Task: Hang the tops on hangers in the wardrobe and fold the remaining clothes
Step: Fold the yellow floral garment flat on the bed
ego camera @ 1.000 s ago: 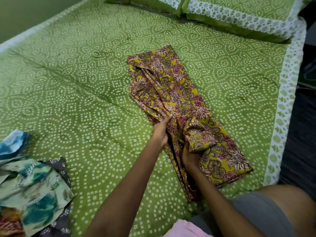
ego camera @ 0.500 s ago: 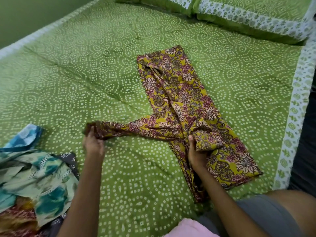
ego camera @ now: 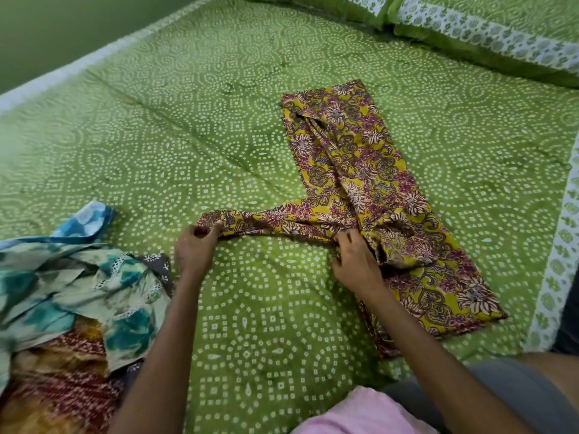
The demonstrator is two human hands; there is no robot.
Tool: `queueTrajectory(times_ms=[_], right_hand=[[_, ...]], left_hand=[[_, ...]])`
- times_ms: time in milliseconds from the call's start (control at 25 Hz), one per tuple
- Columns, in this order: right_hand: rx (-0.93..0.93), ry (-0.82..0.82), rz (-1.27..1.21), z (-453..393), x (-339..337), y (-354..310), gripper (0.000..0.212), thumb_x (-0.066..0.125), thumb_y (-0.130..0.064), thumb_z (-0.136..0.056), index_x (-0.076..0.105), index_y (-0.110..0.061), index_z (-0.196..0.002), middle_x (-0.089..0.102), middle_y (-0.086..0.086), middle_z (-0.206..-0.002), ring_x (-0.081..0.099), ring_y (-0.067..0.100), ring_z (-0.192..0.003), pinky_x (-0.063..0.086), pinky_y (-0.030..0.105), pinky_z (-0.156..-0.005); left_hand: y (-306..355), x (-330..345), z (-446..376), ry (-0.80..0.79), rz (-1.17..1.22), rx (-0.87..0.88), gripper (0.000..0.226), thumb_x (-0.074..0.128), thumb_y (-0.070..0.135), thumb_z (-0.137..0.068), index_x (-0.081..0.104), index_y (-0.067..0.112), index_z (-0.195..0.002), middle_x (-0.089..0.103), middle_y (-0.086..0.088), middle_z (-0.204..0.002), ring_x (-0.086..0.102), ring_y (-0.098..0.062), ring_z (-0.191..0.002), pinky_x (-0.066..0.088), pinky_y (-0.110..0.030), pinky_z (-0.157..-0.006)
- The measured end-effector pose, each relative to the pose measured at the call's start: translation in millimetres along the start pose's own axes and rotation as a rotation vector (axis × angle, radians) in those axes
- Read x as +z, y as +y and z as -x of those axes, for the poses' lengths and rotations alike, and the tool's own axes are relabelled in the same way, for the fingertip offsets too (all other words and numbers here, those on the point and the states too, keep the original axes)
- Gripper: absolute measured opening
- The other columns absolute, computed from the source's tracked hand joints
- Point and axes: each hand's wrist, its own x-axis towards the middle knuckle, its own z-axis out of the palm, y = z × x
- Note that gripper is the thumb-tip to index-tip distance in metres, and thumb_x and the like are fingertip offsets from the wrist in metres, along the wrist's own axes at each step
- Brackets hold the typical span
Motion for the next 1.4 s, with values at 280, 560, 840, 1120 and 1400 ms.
queueTrajectory(times_ms=[280,560,840,1120,1400], right_hand=[[-0.236,0.155,0.081,-26.8,18.0,4.5,0.023,0.049,-0.003,-0.092,0.060,0.000,-0.112,0.061,0.015,-0.107,0.055,0.027,-0.100,0.039,0.035,-0.092],[-0.505,0.194,-0.060,-8.8,13.3,30.6,0.024,0.062,0.010,-0.072,0.066,-0.003,-0.092,0.058,0.010,-0.084,0.055,0.022,-0.079,0.052,0.037,-0.072],[-0.431,-0.120,0.113,-2.1,5.5,25.6,0.045,0.049,-0.009,-0.086,0.048,-0.016,-0.130,0.044,0.002,-0.125,0.037,0.016,-0.117,0.029,0.037,-0.110],[-0.362,0.157,-0.288,56.7,-7.6,43.4,0.039,0.057,-0.008,-0.087,0.052,-0.011,-0.125,0.050,0.004,-0.124,0.047,0.014,-0.113,0.036,0.018,-0.098],[0.541,0.490,-0.834,54.7,-20.1,92.7,0.020,0.059,-0.003,-0.088,0.044,-0.013,-0.097,0.049,0.009,-0.098,0.049,0.018,-0.078,0.037,0.022,-0.061]], left_hand=[[11.8,23.8,7.2,0.099,0.078,-0.001,0.034,0.066,0.029,-0.085,0.059,0.008,-0.111,0.065,-0.010,-0.107,0.061,-0.026,-0.100,0.050,-0.036,-0.085],[-45.0,-32.1,45.9,-0.051,0.251,-0.137,0.031,0.062,0.011,-0.087,0.048,0.013,-0.115,0.060,-0.016,-0.115,0.062,-0.028,-0.094,0.055,-0.043,-0.077],[-41.3,-35.0,59.8,-0.065,0.083,-0.185,0.058,0.065,0.039,-0.084,0.041,0.006,-0.126,0.057,-0.017,-0.120,0.057,-0.032,-0.103,0.048,-0.049,-0.092],[-9.3,-4.9,70.7,0.135,-0.240,-0.071,0.067,0.058,0.011,-0.087,0.021,0.000,-0.142,0.028,-0.023,-0.145,0.029,-0.038,-0.132,0.030,-0.044,-0.106],[71.6,95.2,147.1,-0.191,-0.026,0.610,0.023,0.060,0.018,-0.089,0.060,0.007,-0.110,0.056,-0.005,-0.113,0.046,-0.011,-0.103,0.041,-0.029,-0.094]])
